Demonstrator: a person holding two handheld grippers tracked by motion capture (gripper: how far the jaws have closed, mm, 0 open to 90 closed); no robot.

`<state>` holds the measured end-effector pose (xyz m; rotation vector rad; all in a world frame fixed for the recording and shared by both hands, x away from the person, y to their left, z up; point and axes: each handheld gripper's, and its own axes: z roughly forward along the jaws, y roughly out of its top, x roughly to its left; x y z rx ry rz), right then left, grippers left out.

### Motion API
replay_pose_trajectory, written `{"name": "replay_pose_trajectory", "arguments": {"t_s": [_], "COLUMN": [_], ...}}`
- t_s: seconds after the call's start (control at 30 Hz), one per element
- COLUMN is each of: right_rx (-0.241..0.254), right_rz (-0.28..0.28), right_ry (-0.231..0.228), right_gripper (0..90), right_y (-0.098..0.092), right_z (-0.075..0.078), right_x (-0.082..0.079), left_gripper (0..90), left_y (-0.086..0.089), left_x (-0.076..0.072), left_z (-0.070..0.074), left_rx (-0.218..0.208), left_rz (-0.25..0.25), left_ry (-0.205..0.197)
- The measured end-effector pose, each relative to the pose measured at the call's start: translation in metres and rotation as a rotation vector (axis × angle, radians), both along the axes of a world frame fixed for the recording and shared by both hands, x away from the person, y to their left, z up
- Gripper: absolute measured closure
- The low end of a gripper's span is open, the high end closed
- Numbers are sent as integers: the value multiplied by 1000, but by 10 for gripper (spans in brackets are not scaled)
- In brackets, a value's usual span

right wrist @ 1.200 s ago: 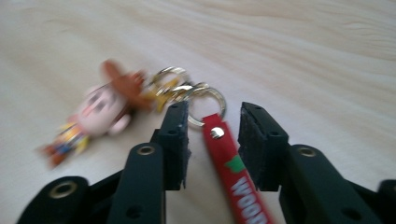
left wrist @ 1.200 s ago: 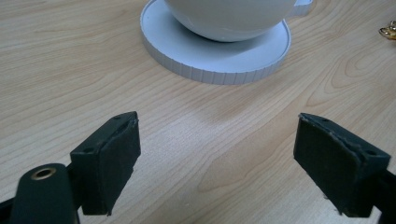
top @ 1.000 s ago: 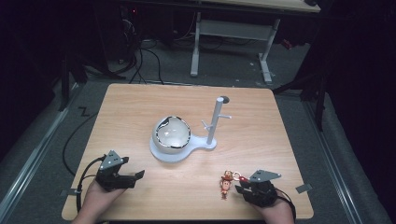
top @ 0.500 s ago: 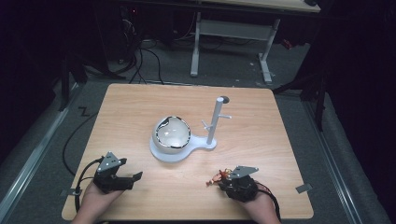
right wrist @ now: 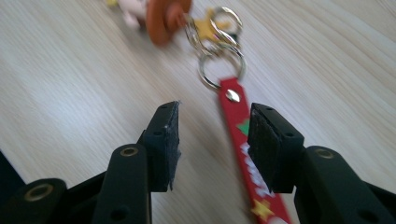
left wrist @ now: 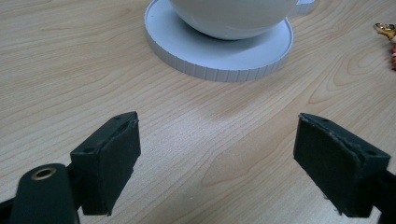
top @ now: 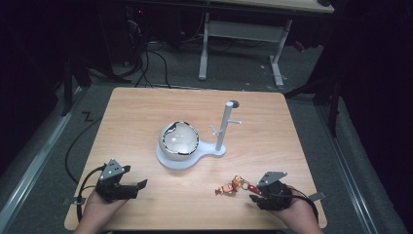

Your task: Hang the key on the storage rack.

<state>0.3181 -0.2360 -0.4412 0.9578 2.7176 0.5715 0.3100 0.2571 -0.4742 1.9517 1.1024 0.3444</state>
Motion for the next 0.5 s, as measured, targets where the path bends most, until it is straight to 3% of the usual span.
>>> {"name": "replay_pose_trajectory", "arguments": {"t_s": [0.17,0.2,0.27,0.4,0.5], "right_rx": [-125,-159,-225,-340,-365], "right_rz": [18,41,93,130,152], "right_ry": [69,105,129,170,196], "right_gripper": [520,520,524,525,545], "right_y": [-2,2,7,25,32], "right_z": [2,0,-3,-5,-6], "right_x": [16,21,26,40,46], "left_gripper": [155,155,156,155,155], "left_y": [0,0,-1,-1,-1], "left_x": [1,1,1,1,1], "left_z": [0,0,0,0,0], "left_rx": [-4,-5,-4,-15,-13], "left_rz": [-6,-8,-11,-9,-8], "left_ry": [1,2,2,3,4]}}
